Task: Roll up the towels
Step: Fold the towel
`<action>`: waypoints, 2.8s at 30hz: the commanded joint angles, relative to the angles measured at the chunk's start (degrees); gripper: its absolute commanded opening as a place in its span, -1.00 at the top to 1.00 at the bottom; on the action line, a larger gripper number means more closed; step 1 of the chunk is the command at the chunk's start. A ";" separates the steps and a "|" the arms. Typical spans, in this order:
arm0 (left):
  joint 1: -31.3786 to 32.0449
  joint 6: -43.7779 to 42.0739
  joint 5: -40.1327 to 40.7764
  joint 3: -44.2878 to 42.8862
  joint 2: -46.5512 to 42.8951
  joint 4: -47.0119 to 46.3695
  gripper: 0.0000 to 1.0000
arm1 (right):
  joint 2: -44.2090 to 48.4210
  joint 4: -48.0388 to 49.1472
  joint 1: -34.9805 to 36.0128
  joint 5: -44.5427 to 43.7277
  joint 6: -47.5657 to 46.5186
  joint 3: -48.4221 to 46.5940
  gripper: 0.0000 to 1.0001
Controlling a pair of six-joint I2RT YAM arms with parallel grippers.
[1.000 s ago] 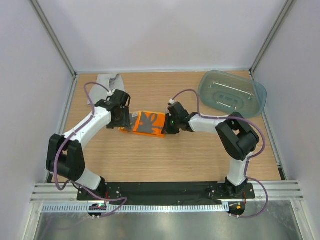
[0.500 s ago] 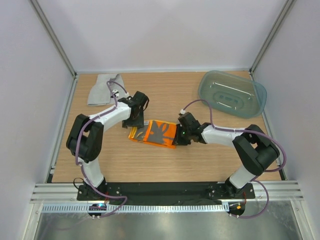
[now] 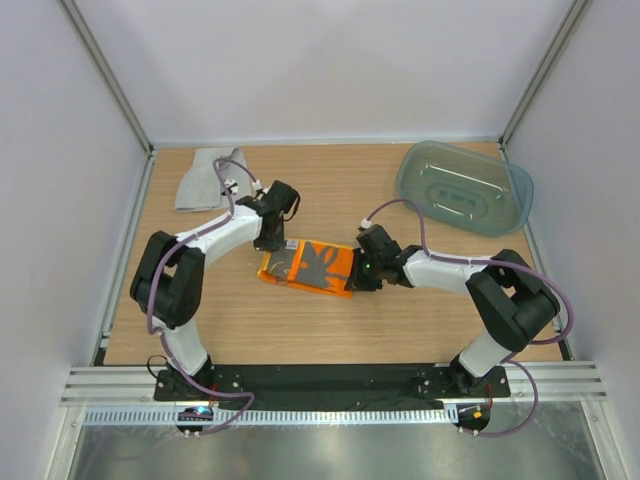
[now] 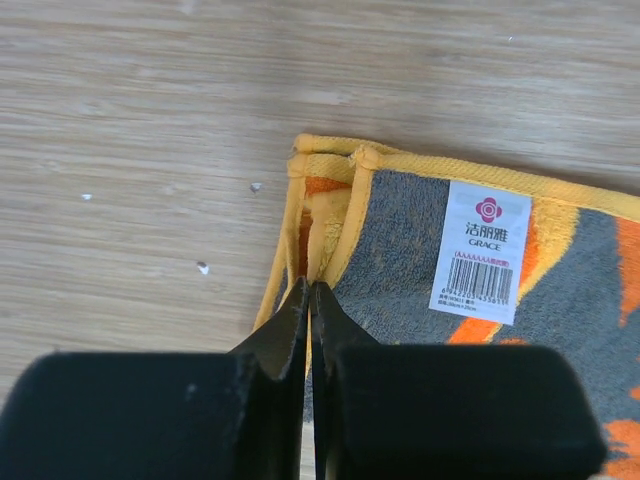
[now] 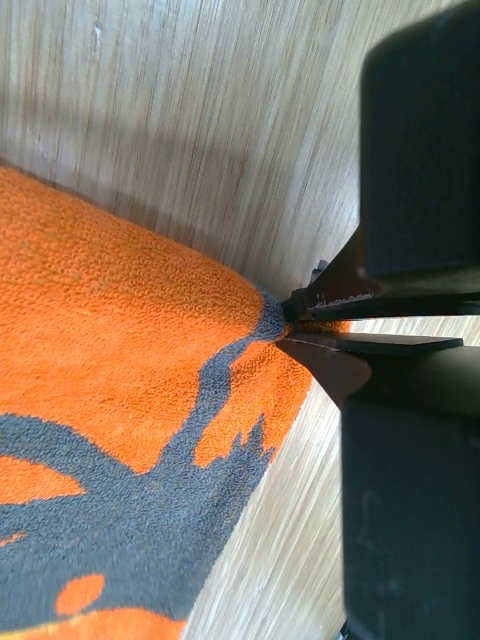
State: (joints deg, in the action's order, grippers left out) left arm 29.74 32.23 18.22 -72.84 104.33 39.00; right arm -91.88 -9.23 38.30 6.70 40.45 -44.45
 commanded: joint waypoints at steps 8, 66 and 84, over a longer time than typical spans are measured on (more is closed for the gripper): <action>0.94 -1.29 13.77 5.16 -7.84 -3.58 0.48 | -3.57 -6.06 0.54 -2.66 -1.42 -0.20 0.68; 3.12 0.30 8.23 10.35 -16.34 -7.28 0.29 | 6.87 -9.48 -10.44 3.68 -9.69 -9.78 -0.13; 16.23 -1.90 -3.72 21.79 -37.47 -22.16 -0.94 | 23.32 -14.40 -10.62 -6.43 -7.66 -6.09 -0.16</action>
State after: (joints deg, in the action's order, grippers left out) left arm 45.41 31.59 19.70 -47.64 63.31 16.19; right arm -71.70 -22.11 27.90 2.63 32.27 -50.74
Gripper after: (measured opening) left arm 0.973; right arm 0.581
